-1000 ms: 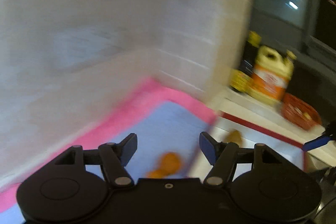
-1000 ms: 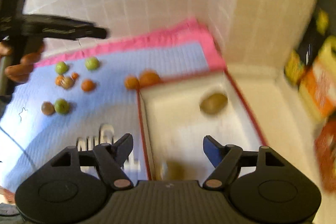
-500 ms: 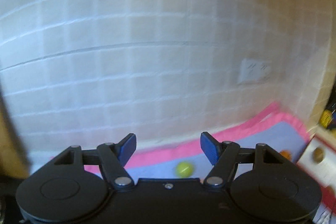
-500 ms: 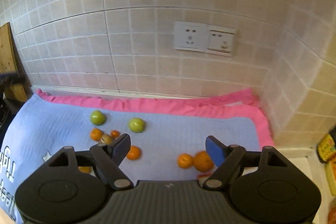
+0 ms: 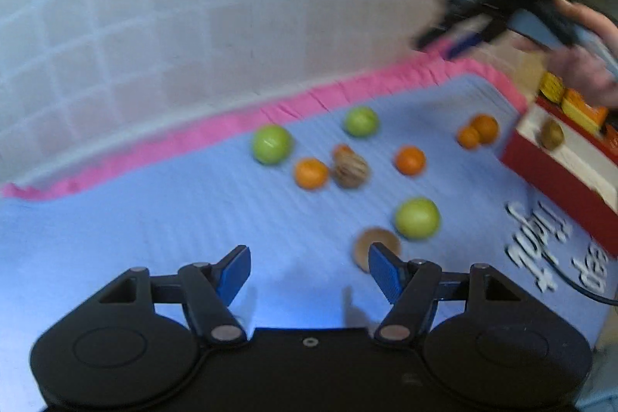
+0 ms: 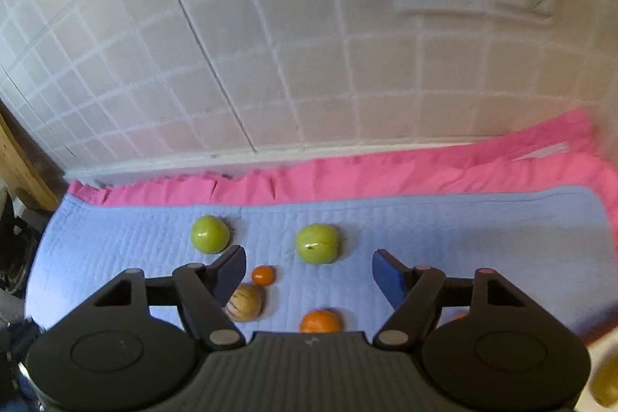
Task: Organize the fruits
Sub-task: 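Grasp a brown round fruit with the left tool while the right tool grasps a green apple, then carry both fruits into the white box and open both tools to release them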
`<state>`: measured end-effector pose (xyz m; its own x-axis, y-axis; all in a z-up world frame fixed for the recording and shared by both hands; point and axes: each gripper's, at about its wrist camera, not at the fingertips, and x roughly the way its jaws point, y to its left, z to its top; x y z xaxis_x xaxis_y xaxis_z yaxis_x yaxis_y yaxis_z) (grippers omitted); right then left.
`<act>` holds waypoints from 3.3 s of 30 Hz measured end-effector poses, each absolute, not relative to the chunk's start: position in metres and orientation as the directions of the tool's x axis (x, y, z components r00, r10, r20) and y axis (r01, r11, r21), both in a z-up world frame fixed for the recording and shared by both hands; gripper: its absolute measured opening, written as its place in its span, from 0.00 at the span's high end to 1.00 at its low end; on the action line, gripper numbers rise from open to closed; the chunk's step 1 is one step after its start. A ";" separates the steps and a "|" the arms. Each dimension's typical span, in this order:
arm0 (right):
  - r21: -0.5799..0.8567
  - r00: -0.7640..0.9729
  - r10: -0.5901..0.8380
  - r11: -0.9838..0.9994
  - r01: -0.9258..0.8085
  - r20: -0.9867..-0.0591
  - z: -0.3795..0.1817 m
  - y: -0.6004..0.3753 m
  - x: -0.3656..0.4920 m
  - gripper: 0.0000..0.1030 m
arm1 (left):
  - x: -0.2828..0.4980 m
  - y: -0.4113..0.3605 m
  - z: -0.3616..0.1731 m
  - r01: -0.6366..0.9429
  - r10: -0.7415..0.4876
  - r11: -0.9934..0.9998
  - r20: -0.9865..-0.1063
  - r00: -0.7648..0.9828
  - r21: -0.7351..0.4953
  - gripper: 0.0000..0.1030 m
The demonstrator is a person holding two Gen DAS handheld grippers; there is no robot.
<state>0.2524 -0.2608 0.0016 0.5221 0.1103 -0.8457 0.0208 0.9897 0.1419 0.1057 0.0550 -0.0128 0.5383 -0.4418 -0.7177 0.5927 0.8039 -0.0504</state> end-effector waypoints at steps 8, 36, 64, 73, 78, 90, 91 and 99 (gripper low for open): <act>0.070 0.495 0.071 0.997 -0.021 -0.866 -0.062 -0.248 0.289 0.28 | 0.124 0.008 -0.054 0.732 -0.524 0.673 -0.766 0.372 -0.105 0.22; 0.155 0.412 0.089 0.979 0.130 -0.907 -0.132 -0.255 0.326 0.52 | 0.143 -0.020 -0.087 0.743 -0.522 0.658 -0.786 0.331 -0.124 0.53; 0.188 0.660 -0.307 0.801 0.569 -0.686 0.064 -0.449 -0.016 0.52 | 0.124 -0.165 0.075 0.909 -0.807 0.406 -0.502 0.310 -0.091 0.53; 0.205 0.557 -0.321 0.700 0.684 -0.766 0.014 -0.513 -0.097 0.52 | 0.106 -0.319 0.043 0.963 -0.780 0.239 -0.614 0.117 -0.120 0.53; 0.076 0.444 -0.329 0.728 0.682 -0.833 -0.020 -0.515 -0.100 0.52 | 0.093 -0.375 -0.004 0.961 -0.678 0.243 -0.732 0.073 -0.129 0.53; -0.159 0.227 -0.363 0.777 0.609 -0.904 -0.076 -0.517 -0.070 0.52 | 0.099 -0.409 -0.058 0.938 -0.471 0.346 -0.860 0.198 0.027 0.53; -0.174 0.216 -0.368 0.781 0.600 -0.905 -0.078 -0.517 -0.068 0.52 | 0.101 -0.409 -0.061 0.938 -0.466 0.346 -0.862 0.199 0.029 0.53; -0.199 0.198 -0.379 0.783 0.589 -0.904 -0.083 -0.516 -0.066 0.52 | 0.108 -0.403 -0.070 0.930 -0.442 0.368 -0.884 0.151 -0.025 0.49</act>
<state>-0.0656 -0.5162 -0.0831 0.1975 -0.3789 -0.9041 0.5894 0.7829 -0.1993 0.1081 -0.4026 -0.0700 0.1507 -0.4418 -0.8843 0.9295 0.3679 -0.0254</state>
